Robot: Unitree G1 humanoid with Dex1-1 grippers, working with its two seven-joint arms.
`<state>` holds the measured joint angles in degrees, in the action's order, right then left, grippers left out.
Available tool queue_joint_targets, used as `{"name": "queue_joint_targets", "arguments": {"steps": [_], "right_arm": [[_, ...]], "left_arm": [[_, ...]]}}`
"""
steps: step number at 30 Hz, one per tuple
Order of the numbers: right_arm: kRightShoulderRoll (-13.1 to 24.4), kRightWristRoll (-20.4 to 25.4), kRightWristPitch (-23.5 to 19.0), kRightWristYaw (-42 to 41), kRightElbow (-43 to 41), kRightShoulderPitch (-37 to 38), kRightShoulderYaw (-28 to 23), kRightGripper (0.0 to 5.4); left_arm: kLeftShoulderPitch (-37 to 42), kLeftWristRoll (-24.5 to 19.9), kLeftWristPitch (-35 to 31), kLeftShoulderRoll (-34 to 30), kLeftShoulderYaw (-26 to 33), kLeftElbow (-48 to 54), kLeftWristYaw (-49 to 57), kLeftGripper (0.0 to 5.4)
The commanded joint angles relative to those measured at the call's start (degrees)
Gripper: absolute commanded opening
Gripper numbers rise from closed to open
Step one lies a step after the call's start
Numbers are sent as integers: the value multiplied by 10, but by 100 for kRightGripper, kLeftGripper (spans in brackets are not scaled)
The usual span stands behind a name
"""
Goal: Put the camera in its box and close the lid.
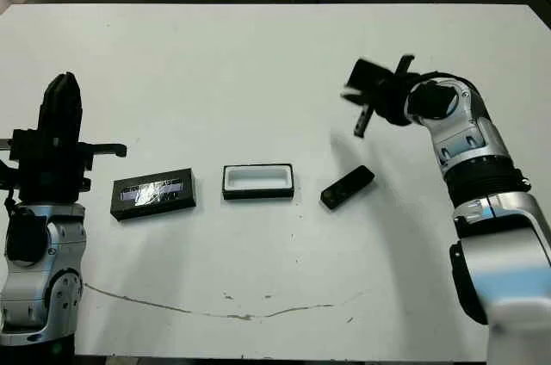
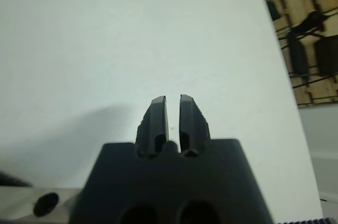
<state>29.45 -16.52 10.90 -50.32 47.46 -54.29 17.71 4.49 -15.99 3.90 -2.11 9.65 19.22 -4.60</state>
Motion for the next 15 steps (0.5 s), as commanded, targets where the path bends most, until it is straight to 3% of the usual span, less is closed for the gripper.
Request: {"name": "queue_joint_targets", "arguments": {"steps": [1,11,15], "right_arm": [[7,-6,-8,-20,-5,3,8,0],[8,-20,-11,-50,-13,18,27,0],[13,-14,12,-57,-18,29,26,0]], "left_arm": [[-10,12,1,-4,-1,-8,2,2],[-14,1,4,-1,2,-10,-3,2],[-17,4,3,0,0,-8,0,2]]}}
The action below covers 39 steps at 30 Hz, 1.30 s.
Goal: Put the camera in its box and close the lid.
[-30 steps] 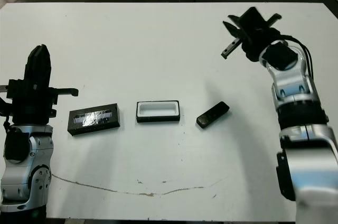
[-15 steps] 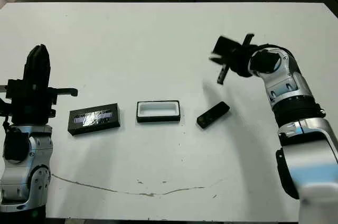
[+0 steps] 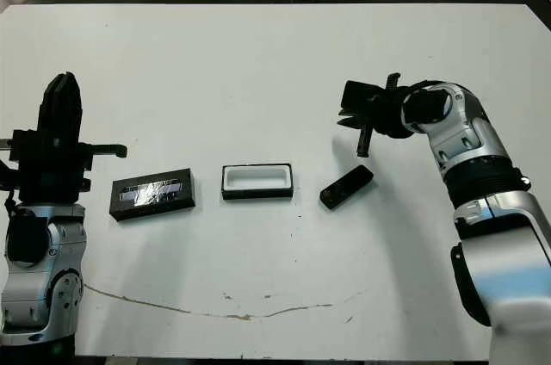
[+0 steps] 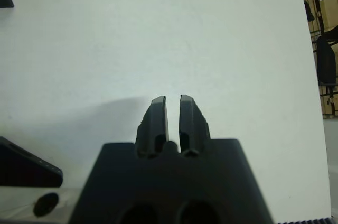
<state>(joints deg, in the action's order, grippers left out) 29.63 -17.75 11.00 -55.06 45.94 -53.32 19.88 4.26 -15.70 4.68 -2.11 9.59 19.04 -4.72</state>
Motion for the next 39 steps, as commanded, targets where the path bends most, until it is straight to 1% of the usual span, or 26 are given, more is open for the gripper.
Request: {"name": "queue_joint_targets", "arguments": {"steps": [1,5,10,13,18,25,28,34,39], "right_arm": [[13,-1,13,-12,-5,21,5,0],[18,-4,4,-30,-24,26,9,0],[27,-10,-26,-39,-68,45,14,0],[36,-7,-28,-49,-98,60,11,0],[54,4,-44,-71,-134,82,4,0],[61,23,-71,-101,-140,88,3,0],[66,17,-81,-106,-151,88,8,0],[68,19,-84,-114,-159,96,9,0],[72,2,-89,-111,-173,102,18,0]], "left_arm": [[-15,3,-3,-1,0,-6,1,2],[-16,5,3,-1,0,-10,-2,2],[-15,1,6,-2,2,-13,-6,2],[-15,5,12,-2,2,-16,-7,2],[-15,14,14,-4,1,-17,-4,2],[-14,5,3,-3,2,-12,-3,2],[-14,6,-2,-3,1,-9,-1,2],[-14,4,0,-2,2,-10,-2,2],[-14,0,-10,-2,1,-4,0,2]]}}
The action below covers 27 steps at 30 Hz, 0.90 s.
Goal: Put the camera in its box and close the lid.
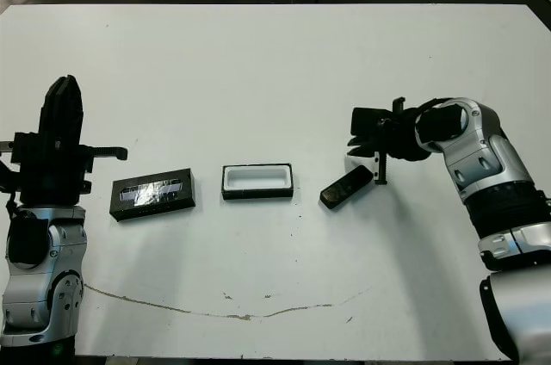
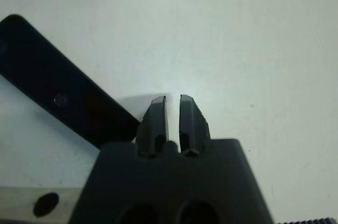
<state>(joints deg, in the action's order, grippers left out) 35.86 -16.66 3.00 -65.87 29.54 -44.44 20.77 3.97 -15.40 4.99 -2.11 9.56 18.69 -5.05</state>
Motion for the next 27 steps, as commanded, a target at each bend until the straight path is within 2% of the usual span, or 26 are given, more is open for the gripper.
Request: {"name": "queue_joint_targets", "arguments": {"steps": [1,8,17,22,27], "right_arm": [[9,-9,-10,-5,-10,14,10,0],[14,-6,-45,-21,-24,20,13,0],[23,-26,-40,-20,-25,25,27,0],[32,-12,-22,-29,-32,33,20,0],[49,-5,-46,-35,-73,50,11,0]], "left_arm": [[-11,-1,-11,-3,2,-2,2,2],[-13,-2,-13,-2,2,-3,1,2],[-13,1,-20,-2,1,2,3,2],[-12,-2,-15,-2,2,-3,-2,2],[-14,-9,-22,-1,3,3,1,2]]}}
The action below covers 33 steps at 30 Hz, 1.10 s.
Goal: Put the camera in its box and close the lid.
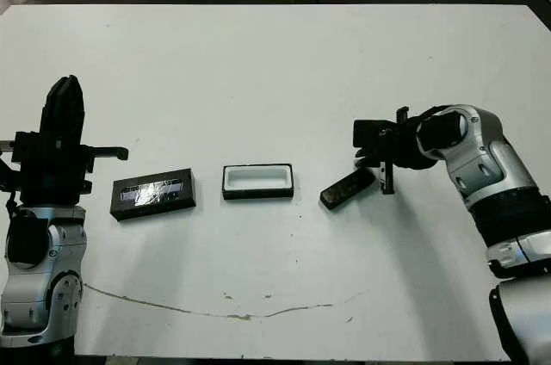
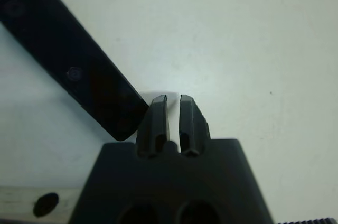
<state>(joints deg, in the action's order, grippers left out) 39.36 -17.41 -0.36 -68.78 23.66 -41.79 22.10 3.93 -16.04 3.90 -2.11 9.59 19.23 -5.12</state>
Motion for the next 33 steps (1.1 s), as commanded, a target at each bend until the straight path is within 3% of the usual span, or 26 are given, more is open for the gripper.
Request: {"name": "queue_joint_targets", "arguments": {"steps": [1,5,23,29,31,33], "right_arm": [[15,3,-13,-4,-15,27,-4,0],[22,25,4,-8,-17,41,-16,0],[72,59,-74,-31,-153,100,-42,0],[96,104,-90,-47,-205,132,-71,0],[109,126,-108,-56,-240,149,-87,0],[127,138,-156,-62,-297,161,-97,0]], "left_arm": [[-14,-3,-11,-2,2,-2,1,2],[-15,7,-2,-4,1,-5,3,2],[-9,-1,-20,-6,3,3,6,2],[-9,5,-14,-5,5,1,7,2],[-9,6,-9,-7,6,-2,4,2],[-9,3,-7,-7,7,-4,2,2]]}}
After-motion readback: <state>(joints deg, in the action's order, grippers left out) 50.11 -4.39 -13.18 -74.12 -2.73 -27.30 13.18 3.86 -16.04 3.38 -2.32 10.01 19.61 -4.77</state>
